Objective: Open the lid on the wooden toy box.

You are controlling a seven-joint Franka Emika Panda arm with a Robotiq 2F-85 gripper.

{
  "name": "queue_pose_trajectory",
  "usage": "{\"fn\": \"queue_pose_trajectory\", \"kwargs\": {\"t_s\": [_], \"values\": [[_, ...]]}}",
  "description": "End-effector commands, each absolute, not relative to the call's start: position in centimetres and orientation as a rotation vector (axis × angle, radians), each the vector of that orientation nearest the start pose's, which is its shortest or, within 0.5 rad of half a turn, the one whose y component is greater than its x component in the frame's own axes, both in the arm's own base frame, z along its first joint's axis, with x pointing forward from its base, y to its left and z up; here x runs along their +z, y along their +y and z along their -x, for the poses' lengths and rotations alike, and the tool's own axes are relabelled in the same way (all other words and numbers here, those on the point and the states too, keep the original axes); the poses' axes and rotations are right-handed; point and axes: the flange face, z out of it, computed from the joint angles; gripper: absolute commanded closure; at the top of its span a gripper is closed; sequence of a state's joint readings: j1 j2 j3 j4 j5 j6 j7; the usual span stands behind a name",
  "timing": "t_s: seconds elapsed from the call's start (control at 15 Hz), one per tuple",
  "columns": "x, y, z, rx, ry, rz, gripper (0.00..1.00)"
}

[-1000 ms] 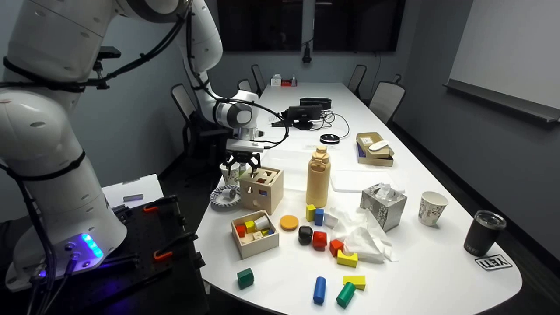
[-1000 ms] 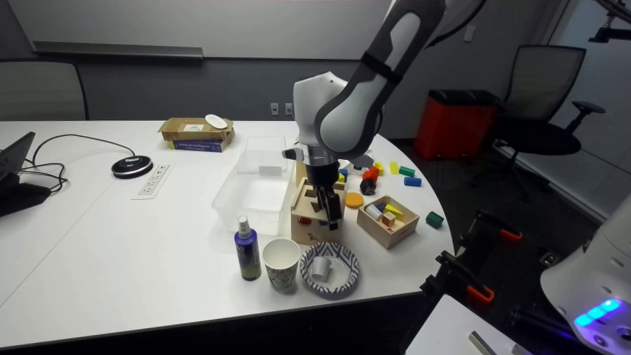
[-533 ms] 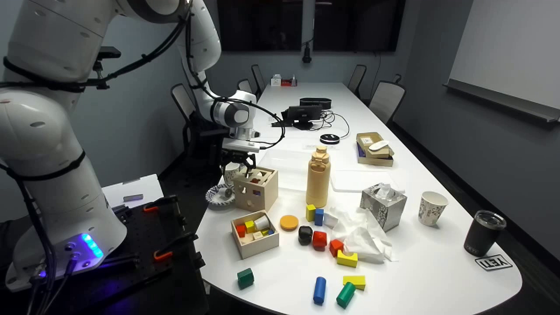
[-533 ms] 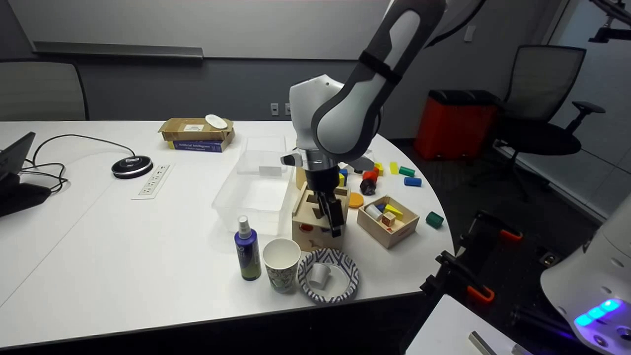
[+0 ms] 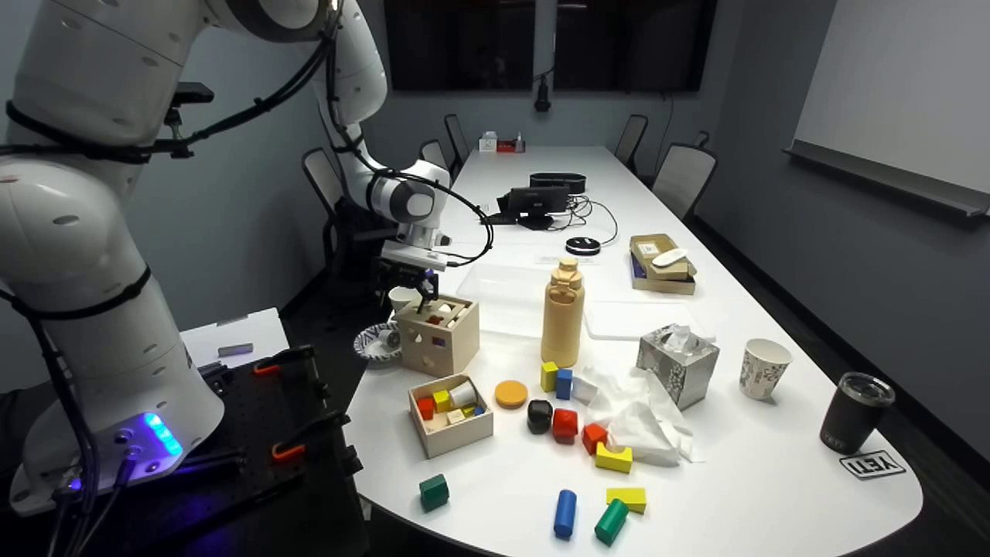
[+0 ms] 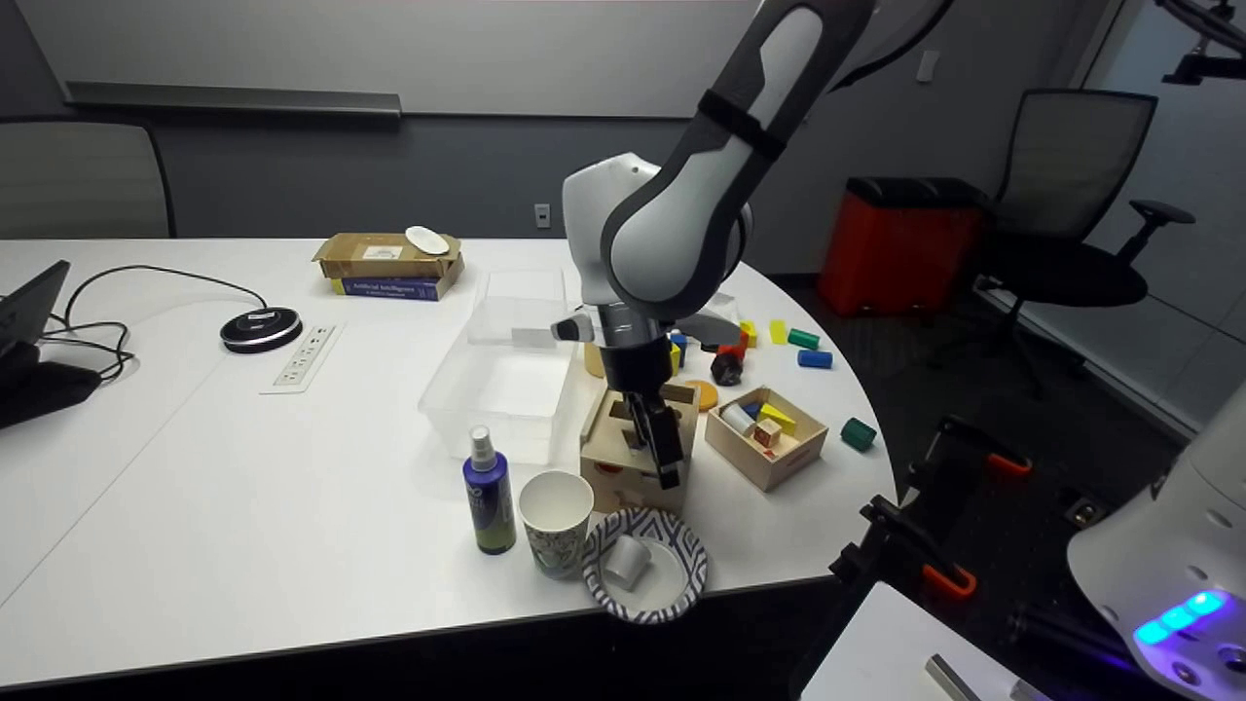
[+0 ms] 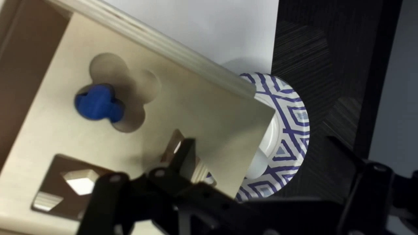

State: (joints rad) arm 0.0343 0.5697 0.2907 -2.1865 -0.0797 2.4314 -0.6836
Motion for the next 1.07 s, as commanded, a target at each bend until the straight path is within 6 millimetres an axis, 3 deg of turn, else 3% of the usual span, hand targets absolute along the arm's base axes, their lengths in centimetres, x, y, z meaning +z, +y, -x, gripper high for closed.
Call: {"fn": "queue_pose_trajectory", "kwargs": {"t_s": [0.0,1.0], "values": [[11.7,18.2,-47.3,0.453,-1.453,2.492,0.00],[12.1,19.8,-45.4,0.573,-1.347,2.391,0.00]]}}
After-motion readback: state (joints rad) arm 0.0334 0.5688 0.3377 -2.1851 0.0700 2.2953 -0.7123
